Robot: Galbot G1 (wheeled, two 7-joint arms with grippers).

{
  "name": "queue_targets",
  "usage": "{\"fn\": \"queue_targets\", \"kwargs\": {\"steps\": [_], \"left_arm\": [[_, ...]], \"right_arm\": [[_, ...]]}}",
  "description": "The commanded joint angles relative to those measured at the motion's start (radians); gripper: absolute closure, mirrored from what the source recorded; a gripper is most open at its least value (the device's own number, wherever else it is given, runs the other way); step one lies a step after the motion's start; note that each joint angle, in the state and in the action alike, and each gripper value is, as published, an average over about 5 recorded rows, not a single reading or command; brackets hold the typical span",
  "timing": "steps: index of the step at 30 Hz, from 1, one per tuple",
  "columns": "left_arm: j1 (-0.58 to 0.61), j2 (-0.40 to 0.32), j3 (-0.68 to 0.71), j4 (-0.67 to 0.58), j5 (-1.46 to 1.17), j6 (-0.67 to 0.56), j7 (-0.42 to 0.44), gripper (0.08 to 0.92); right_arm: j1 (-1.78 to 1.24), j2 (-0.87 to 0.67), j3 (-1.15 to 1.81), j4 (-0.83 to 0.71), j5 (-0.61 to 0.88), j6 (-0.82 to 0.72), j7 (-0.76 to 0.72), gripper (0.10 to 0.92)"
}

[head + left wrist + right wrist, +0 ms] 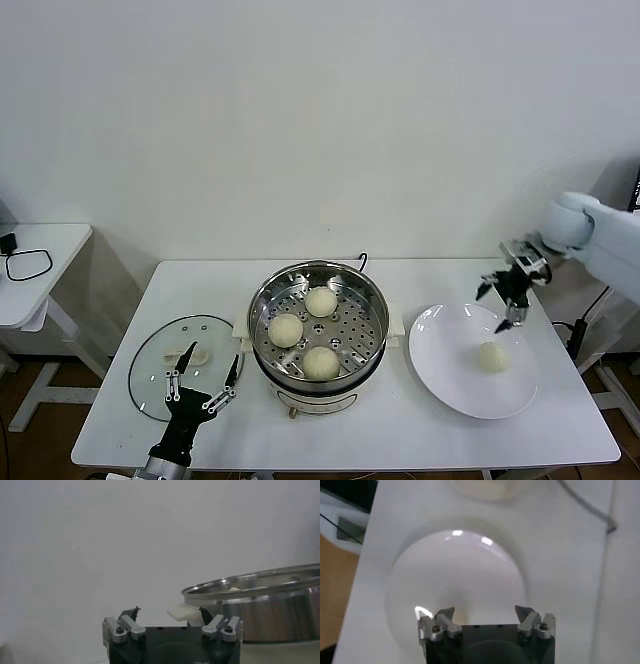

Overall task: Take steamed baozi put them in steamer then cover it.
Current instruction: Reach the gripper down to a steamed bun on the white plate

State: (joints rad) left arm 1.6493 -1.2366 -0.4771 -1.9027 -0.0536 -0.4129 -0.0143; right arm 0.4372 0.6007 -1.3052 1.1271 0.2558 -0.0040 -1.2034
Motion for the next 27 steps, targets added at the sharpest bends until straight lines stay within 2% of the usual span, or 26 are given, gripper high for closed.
{"fn": "queue_targets", "kwargs": {"steps": [1,27], "left_arm": [[0.002,0.0,-0.001,-0.002,0.0,0.0,-0.001,0.177],[0.017,-0.005,-0.008,-0.005,-0.005,0.003,-0.003,0.177]], "right_arm": [[-0.157,-0.057,0.042,-0.044,0.009,-0.053,0.083,0.203],[-0.31,0.005,0.16,-0.104,-0.03,-0.05,0.158,0.203]]}}
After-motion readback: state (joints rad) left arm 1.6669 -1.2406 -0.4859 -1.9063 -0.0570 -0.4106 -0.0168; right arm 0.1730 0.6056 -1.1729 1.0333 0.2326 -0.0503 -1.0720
